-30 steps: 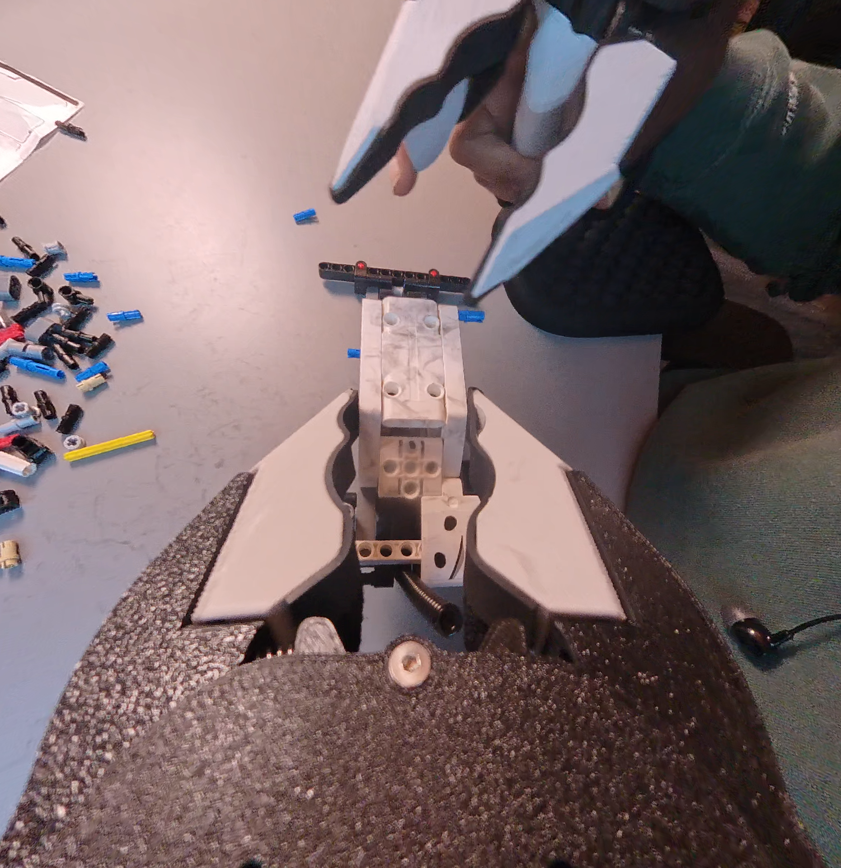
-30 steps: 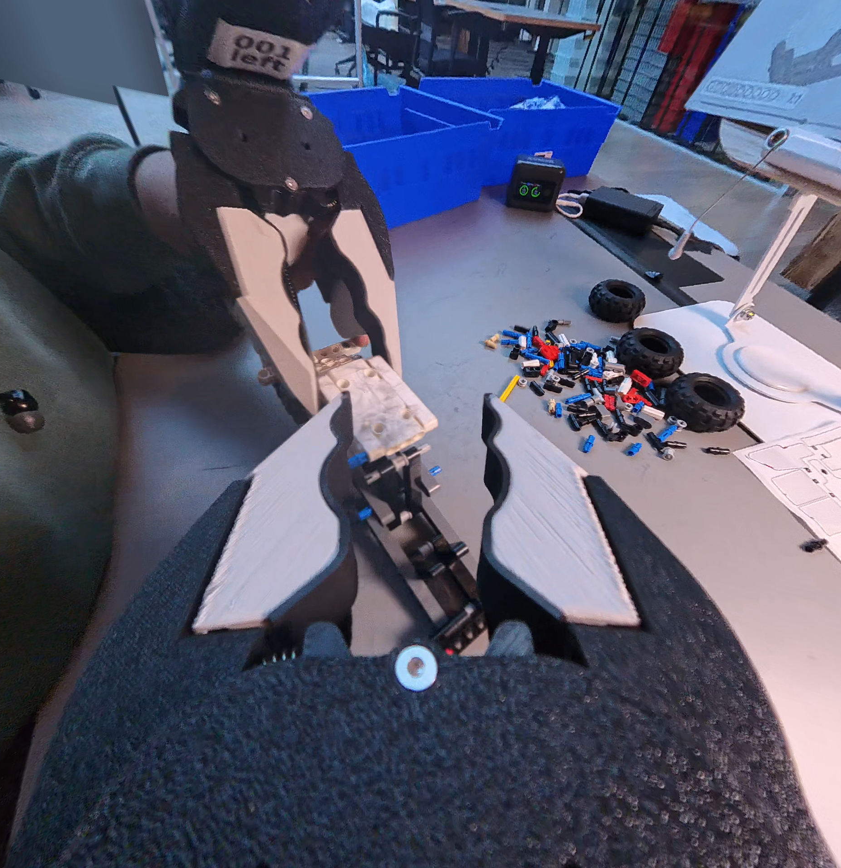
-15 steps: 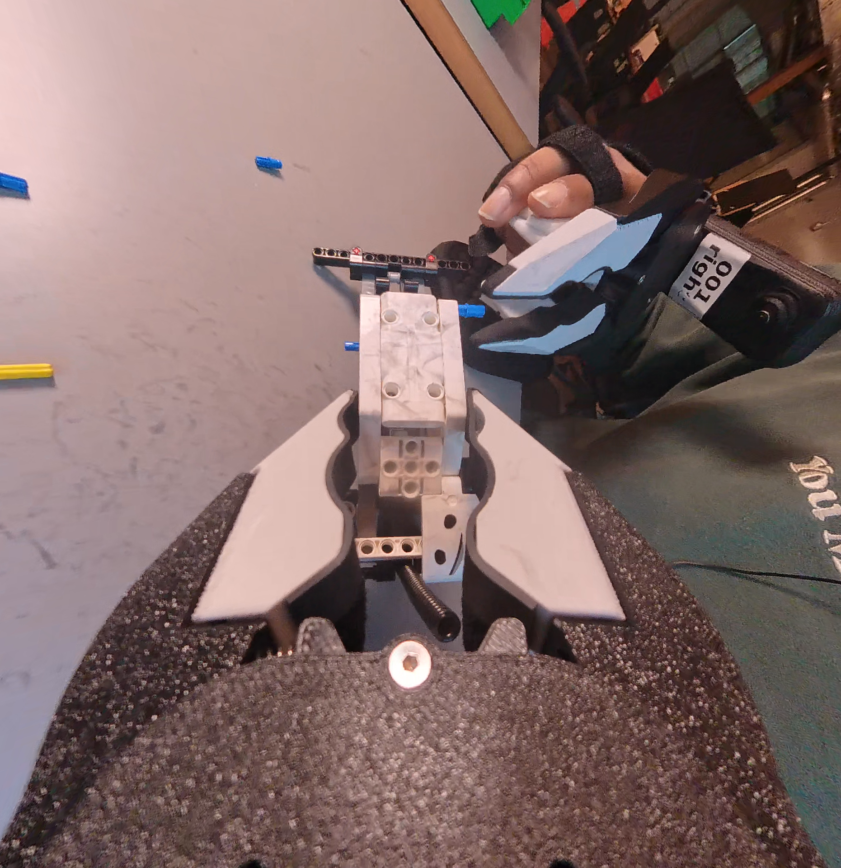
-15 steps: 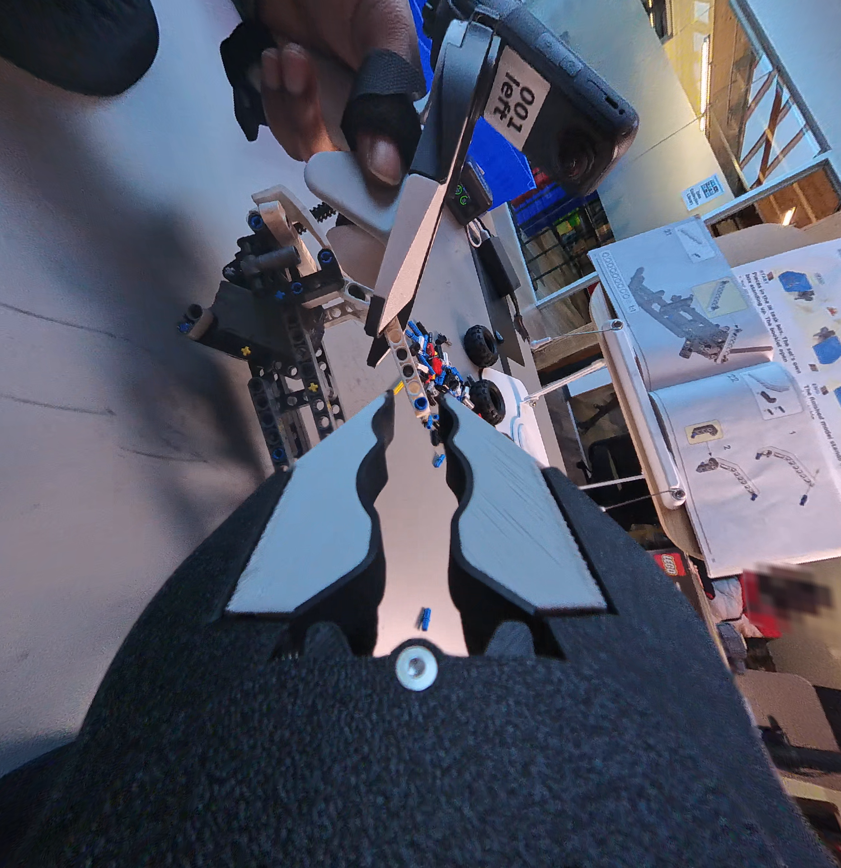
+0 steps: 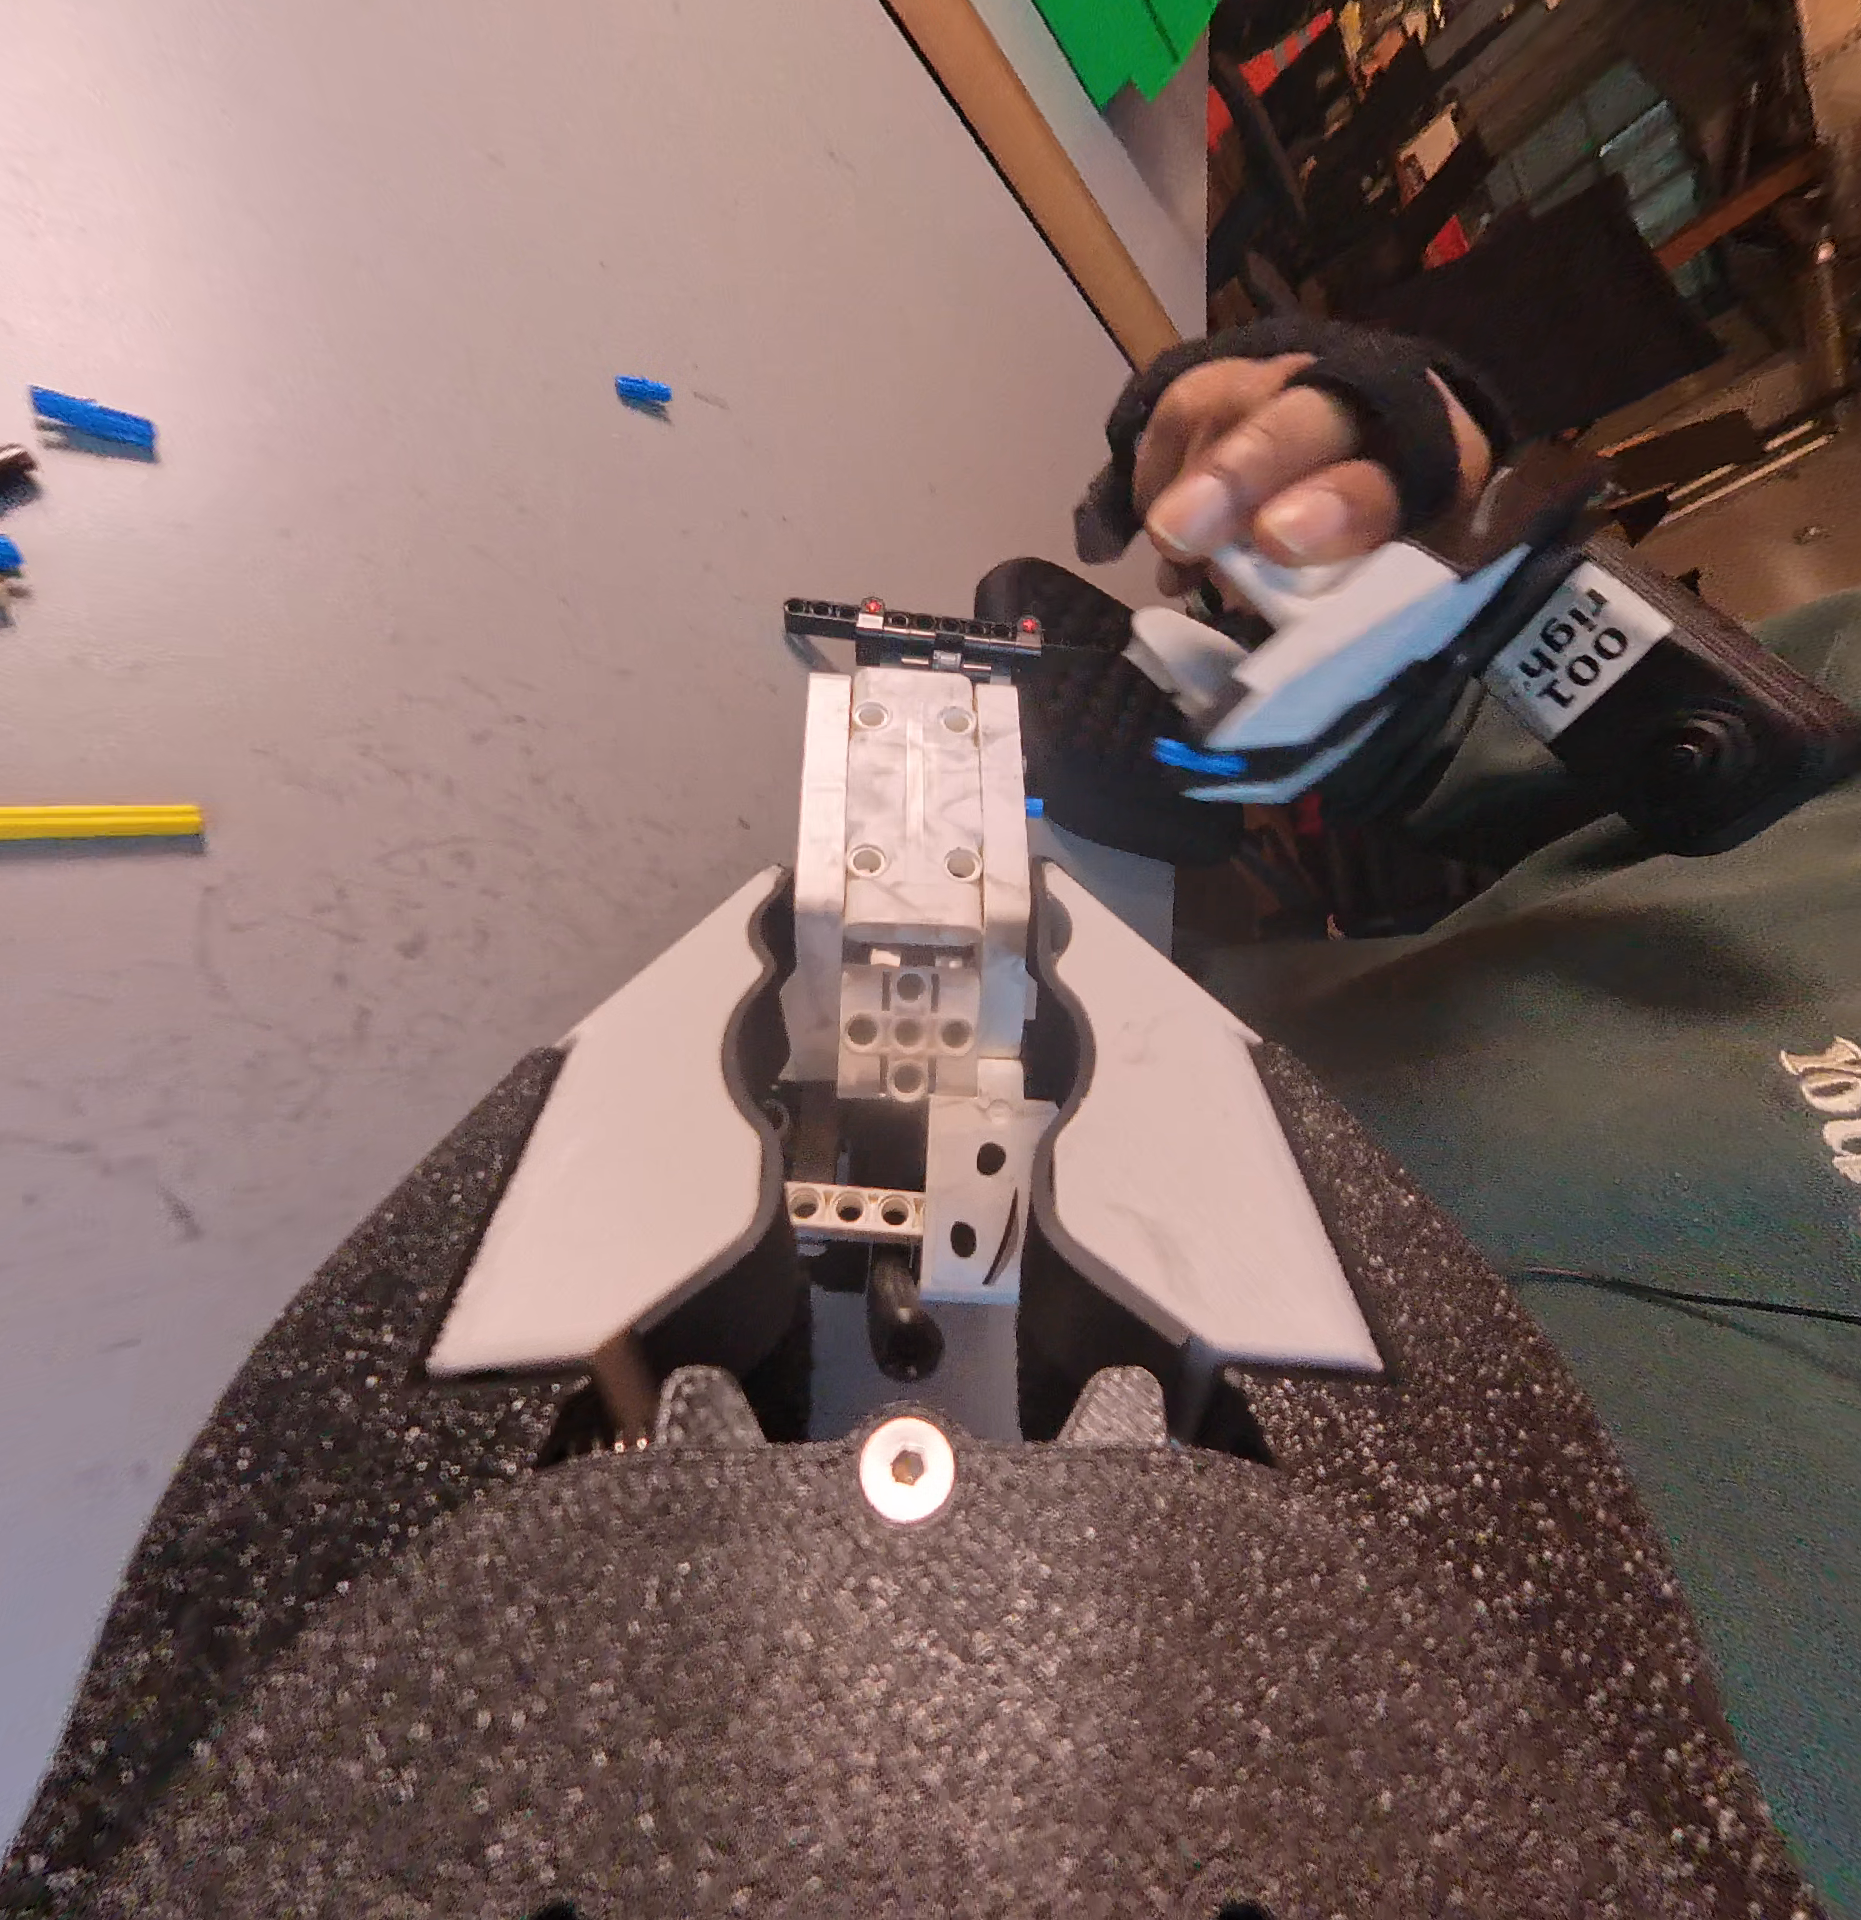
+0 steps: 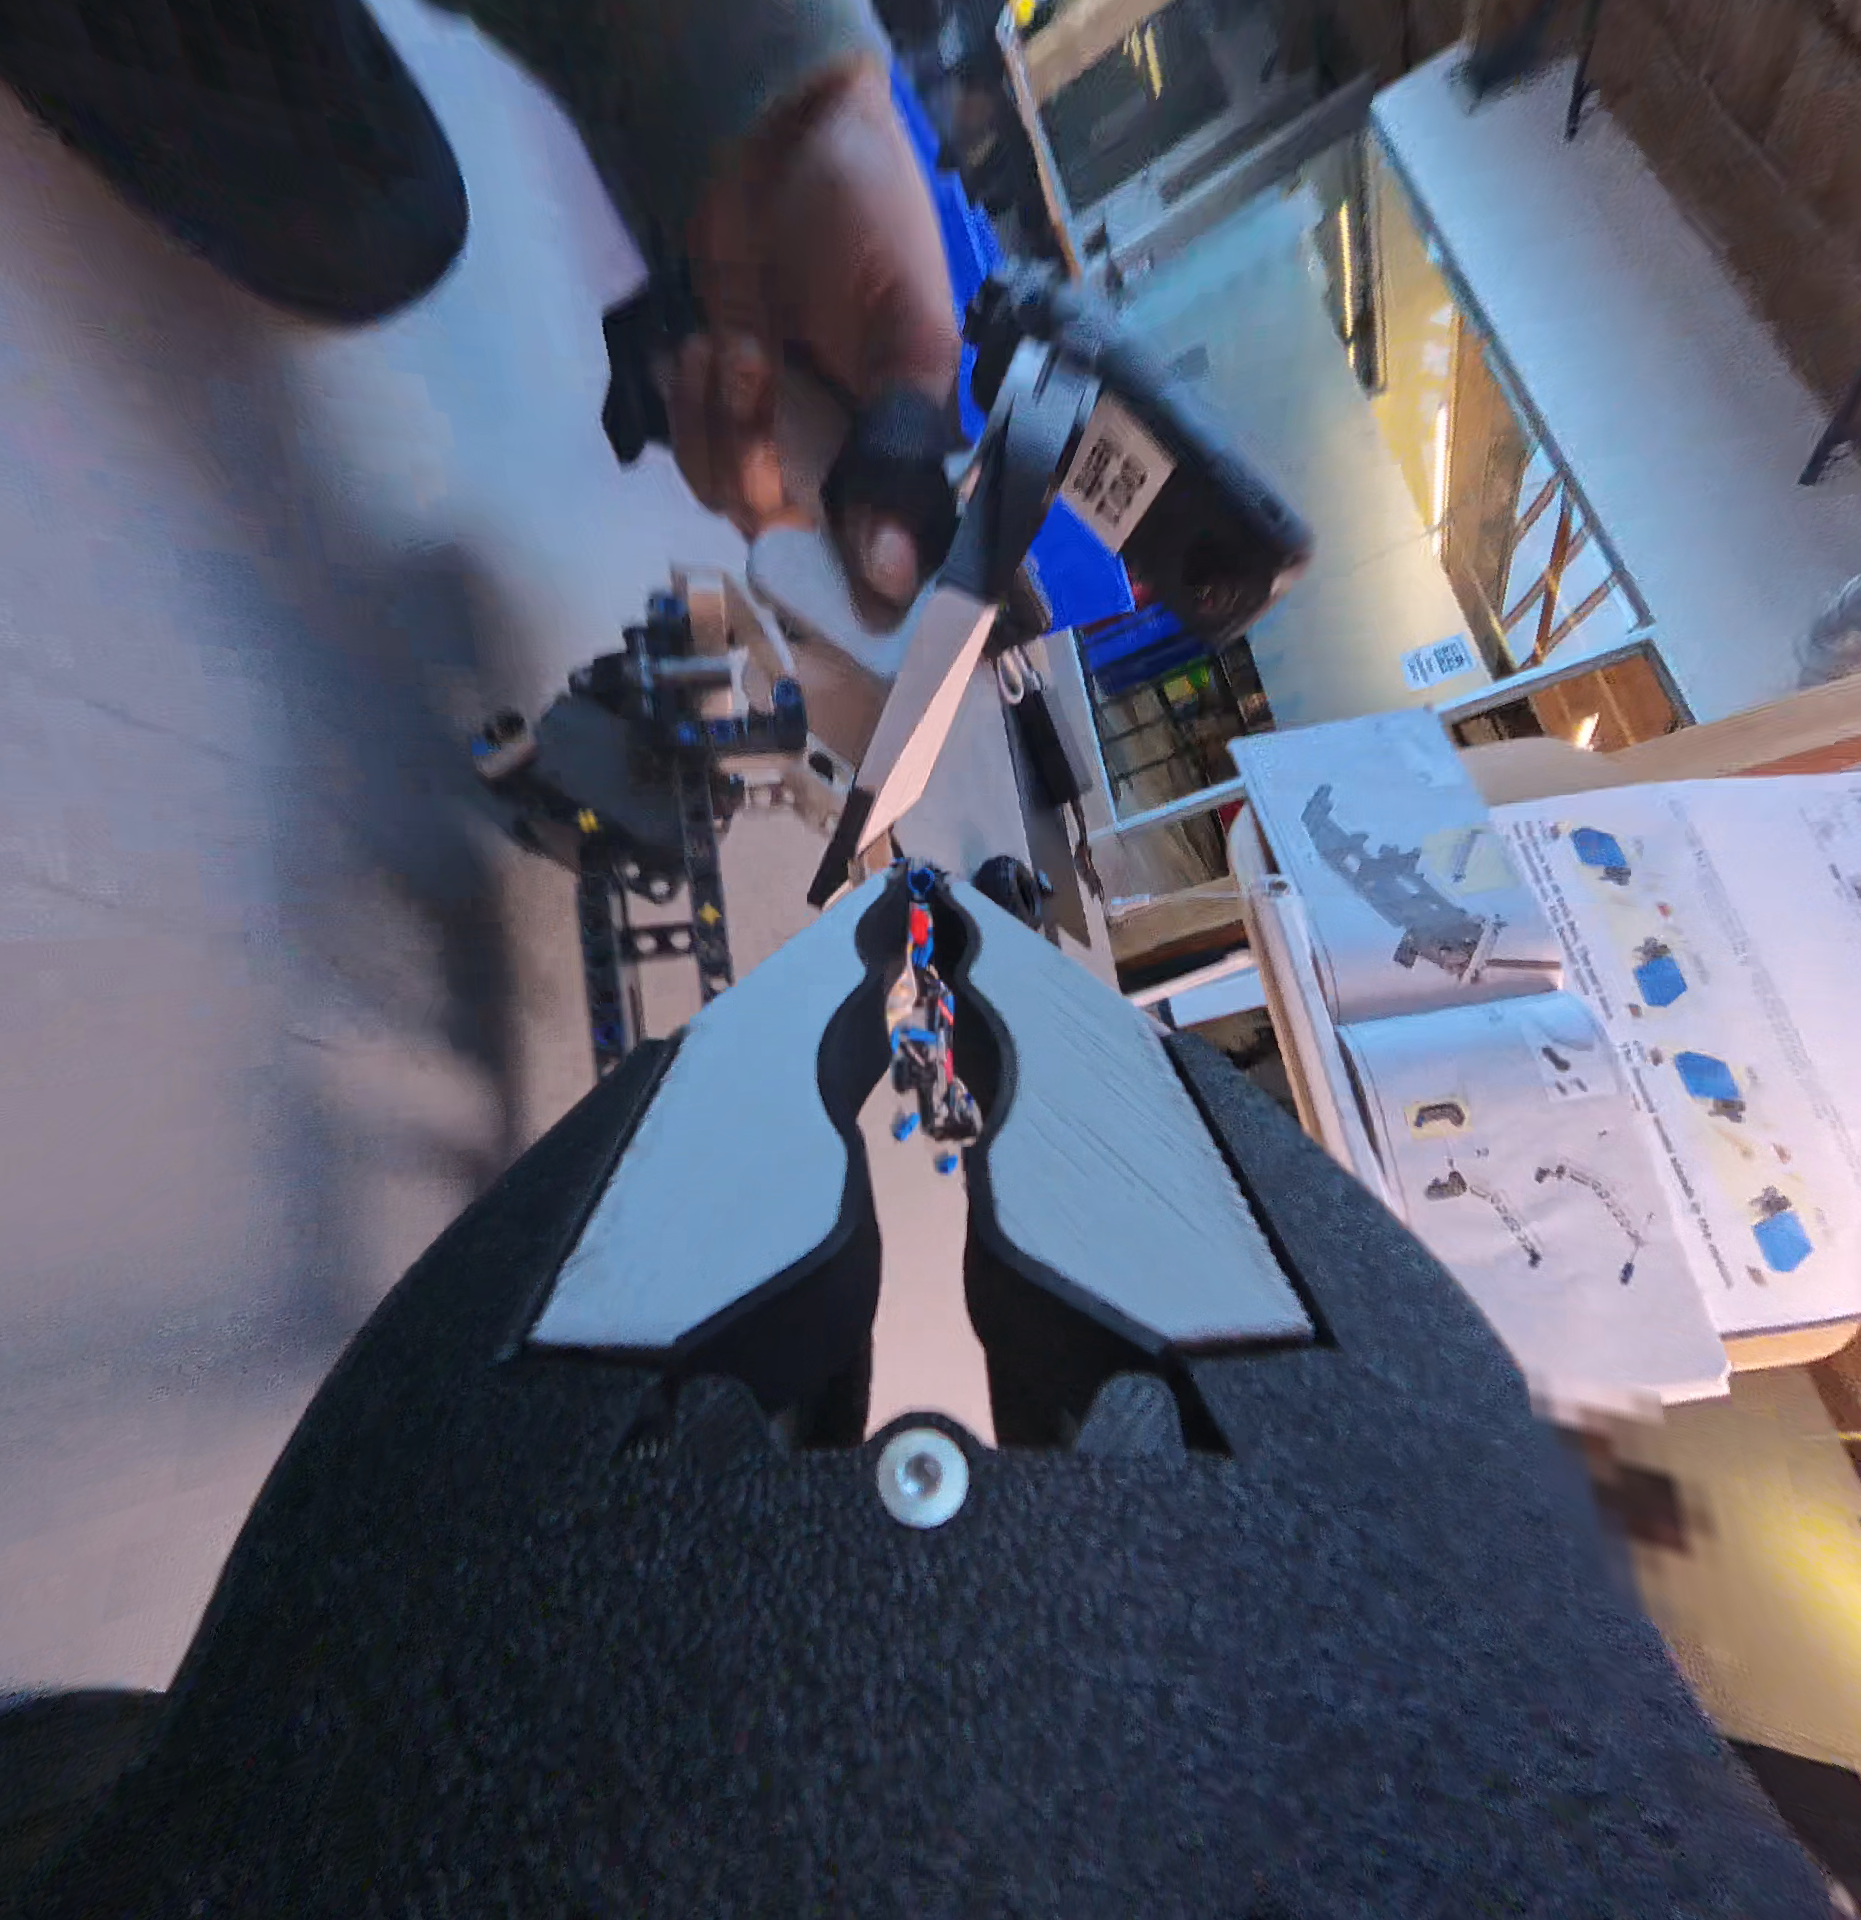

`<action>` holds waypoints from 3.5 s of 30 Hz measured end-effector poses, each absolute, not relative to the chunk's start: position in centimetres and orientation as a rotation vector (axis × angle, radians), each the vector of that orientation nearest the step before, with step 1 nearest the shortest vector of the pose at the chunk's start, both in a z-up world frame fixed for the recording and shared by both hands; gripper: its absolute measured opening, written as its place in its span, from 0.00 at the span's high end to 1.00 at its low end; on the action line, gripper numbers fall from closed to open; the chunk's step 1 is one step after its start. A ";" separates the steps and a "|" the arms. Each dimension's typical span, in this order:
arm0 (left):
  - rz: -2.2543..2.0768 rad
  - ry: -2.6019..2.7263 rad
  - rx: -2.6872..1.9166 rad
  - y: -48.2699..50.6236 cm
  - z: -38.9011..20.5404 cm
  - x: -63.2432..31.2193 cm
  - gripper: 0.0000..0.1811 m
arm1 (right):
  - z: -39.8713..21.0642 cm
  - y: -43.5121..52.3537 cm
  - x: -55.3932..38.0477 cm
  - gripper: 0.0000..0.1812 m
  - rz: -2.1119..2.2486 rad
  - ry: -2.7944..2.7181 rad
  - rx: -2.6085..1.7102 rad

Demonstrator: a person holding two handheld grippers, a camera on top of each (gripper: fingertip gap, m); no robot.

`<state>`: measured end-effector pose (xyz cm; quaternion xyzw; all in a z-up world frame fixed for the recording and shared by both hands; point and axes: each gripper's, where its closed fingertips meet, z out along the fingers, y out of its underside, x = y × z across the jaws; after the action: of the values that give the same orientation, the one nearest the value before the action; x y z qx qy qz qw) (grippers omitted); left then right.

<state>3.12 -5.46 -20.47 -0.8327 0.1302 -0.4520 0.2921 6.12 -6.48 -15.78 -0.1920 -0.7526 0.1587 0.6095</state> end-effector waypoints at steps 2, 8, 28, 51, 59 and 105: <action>-1.201 0.328 -2.209 -5.3 -20.4 2.3 0.76 | -14.4 -7.2 6.3 0.99 0.363 -1.727 -0.404; -1.123 0.487 -2.204 -6.2 -20.2 3.9 0.75 | -14.5 -0.9 4.3 0.98 0.653 -1.748 -0.808; -0.992 0.600 -2.076 -6.7 -19.8 4.2 0.75 | -23.2 9.7 -0.2 0.79 0.674 -1.914 -1.375; -0.699 0.729 -2.017 -6.3 -20.1 3.2 0.75 | -24.8 9.5 -3.1 0.98 0.718 -1.889 -1.378; -0.792 0.722 -1.911 -7.6 -18.1 3.1 0.63 | -23.2 9.8 -5.5 0.77 0.797 -1.728 -1.386; -0.014 1.037 -1.785 -8.8 -22.5 1.0 0.46 | -20.6 -7.8 5.4 0.94 1.090 -2.393 -1.003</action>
<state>0.97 -8.80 -22.51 -0.7423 0.4313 -0.0056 0.5128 5.44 -7.76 -20.60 -0.3515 -0.8390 0.3822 0.1627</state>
